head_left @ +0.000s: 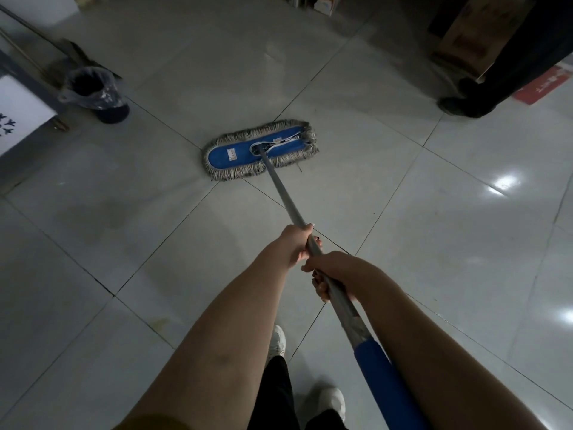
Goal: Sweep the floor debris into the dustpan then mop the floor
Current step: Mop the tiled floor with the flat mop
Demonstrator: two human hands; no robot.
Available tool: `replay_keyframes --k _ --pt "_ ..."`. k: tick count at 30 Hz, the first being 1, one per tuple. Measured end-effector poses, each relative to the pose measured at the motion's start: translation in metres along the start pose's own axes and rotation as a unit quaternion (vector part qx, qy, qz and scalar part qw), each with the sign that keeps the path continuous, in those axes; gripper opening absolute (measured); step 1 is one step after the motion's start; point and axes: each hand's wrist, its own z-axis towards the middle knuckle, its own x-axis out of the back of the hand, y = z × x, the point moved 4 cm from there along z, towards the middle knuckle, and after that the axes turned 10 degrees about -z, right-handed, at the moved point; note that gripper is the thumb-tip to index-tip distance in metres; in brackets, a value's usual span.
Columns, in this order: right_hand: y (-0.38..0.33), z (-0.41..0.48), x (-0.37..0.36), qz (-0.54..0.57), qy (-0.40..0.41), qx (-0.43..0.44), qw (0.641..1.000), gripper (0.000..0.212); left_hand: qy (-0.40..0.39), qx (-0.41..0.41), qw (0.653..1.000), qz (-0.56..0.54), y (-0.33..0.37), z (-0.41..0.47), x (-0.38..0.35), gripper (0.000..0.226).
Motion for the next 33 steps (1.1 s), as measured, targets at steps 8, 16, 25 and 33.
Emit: replay_keyframes --k 8,16,25,33 --pt "0.068 -0.036 0.024 -0.021 -0.011 0.004 1.000 0.025 -0.024 -0.015 1.000 0.009 -0.066 -0.037 -0.024 0.021" --pt "0.176 -0.070 0.044 -0.047 -0.033 0.010 0.998 0.020 -0.003 -0.027 1.000 -0.007 -0.174 -0.094 -0.044 0.026" --pt "0.274 -0.108 0.032 -0.071 -0.034 0.017 0.997 0.020 -0.015 -0.016 1.000 -0.002 -0.269 -0.153 -0.044 0.017" --pt "0.354 -0.135 -0.011 -0.058 -0.032 0.032 0.997 0.017 -0.032 -0.049 0.997 0.047 -0.342 -0.201 -0.008 0.034"
